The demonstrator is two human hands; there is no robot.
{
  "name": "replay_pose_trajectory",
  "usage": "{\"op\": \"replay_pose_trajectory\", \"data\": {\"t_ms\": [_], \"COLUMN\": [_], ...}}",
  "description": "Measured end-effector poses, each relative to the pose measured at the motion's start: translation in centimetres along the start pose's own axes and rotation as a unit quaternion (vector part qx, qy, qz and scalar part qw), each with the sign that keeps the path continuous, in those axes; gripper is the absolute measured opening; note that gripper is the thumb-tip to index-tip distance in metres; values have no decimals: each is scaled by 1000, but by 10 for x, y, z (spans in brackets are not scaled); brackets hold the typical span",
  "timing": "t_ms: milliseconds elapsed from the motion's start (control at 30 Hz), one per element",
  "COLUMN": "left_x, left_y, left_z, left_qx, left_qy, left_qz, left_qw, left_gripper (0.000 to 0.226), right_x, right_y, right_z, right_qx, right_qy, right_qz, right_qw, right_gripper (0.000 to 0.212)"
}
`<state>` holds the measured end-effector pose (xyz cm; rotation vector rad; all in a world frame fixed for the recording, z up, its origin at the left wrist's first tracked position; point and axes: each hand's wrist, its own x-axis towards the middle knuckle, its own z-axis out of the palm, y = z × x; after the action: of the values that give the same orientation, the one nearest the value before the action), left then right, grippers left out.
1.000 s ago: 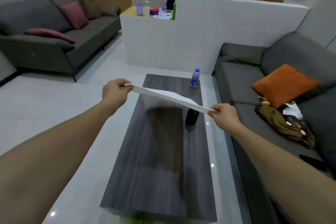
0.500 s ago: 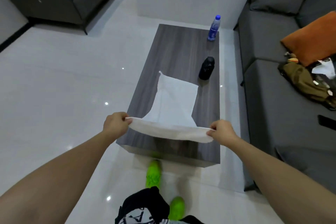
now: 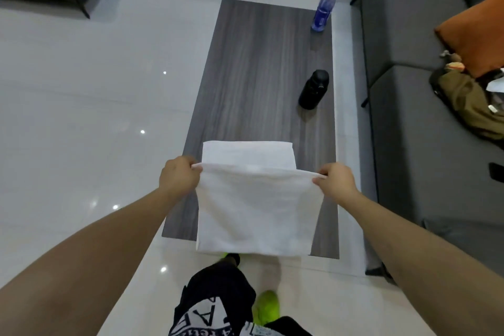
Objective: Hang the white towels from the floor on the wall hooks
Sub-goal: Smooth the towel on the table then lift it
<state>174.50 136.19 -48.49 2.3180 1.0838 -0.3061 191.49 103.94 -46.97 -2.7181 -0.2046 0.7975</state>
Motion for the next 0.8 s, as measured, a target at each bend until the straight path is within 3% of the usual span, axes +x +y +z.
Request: {"op": "replay_pose_trajectory", "data": {"t_ms": [133,200,267,367,500,667,800], "left_x": [69,100,125,140,119,46,-10], "left_y": [10,12,9,0,-20,-59,-87], "left_z": [9,16,26,45,81,146,194], "left_qx": [3,11,12,-1,8,41,130], "left_qy": [-20,-27,-39,-80,-120,-228,-260], "left_qz": [-23,-36,-44,-42,-42,26,135], "left_qw": [1000,999,998,996,992,972,947], "left_gripper": [24,16,31,49,44,35,51], "right_x": [70,101,120,125,91,28,-13], "right_y": [-32,-45,-52,-53,-38,-12,9], "right_z": [5,14,26,59,124,210,261], "right_qx": [20,7,-32,-28,-33,-103,-196], "right_qy": [14,21,7,-44,-129,-228,-208], "right_qz": [27,32,26,36,42,-5,-92], "right_qw": [999,999,999,998,990,968,954], "right_gripper": [9,19,40,49,46,53,78]}}
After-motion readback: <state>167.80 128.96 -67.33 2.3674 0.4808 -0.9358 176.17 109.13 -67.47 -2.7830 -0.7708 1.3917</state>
